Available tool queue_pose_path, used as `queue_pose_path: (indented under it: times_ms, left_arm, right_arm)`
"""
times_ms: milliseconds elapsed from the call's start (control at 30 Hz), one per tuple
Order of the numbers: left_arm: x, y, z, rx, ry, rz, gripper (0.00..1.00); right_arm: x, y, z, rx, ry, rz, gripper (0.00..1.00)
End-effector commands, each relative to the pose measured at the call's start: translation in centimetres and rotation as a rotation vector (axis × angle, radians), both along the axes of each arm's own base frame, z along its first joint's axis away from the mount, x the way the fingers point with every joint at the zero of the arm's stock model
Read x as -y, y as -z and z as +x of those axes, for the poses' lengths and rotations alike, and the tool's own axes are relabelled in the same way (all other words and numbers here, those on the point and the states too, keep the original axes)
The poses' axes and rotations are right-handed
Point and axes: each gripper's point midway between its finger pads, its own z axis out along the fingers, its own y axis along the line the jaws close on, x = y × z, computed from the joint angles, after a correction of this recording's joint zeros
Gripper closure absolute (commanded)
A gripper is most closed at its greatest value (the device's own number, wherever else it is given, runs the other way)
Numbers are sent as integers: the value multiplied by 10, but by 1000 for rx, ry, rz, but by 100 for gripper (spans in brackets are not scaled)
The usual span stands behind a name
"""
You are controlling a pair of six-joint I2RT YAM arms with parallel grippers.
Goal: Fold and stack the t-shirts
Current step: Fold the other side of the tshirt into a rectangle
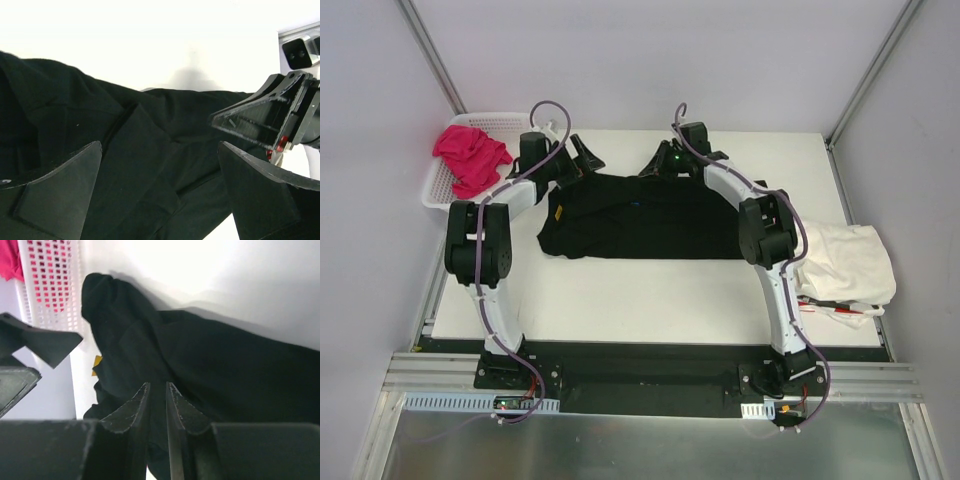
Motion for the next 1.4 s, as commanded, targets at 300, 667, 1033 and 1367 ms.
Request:
queue_pose_path:
  times_ms: [300,667,1033,1367]
  left_arm:
    - [35,-26,27,106,261,-42,2]
    - [46,0,9,18,500,11,13]
    - [53,25,4,-111,537,-25,14]
    - [56,25,22,-108,514,-7,14]
  right_arm:
    - [-28,-19,-16,17,-60,109,78]
    - [52,-55,-12,67,70,168,79]
    - [93,-95,-13,133,133,236,80]
    - [113,-105,-15,159,163,247,81]
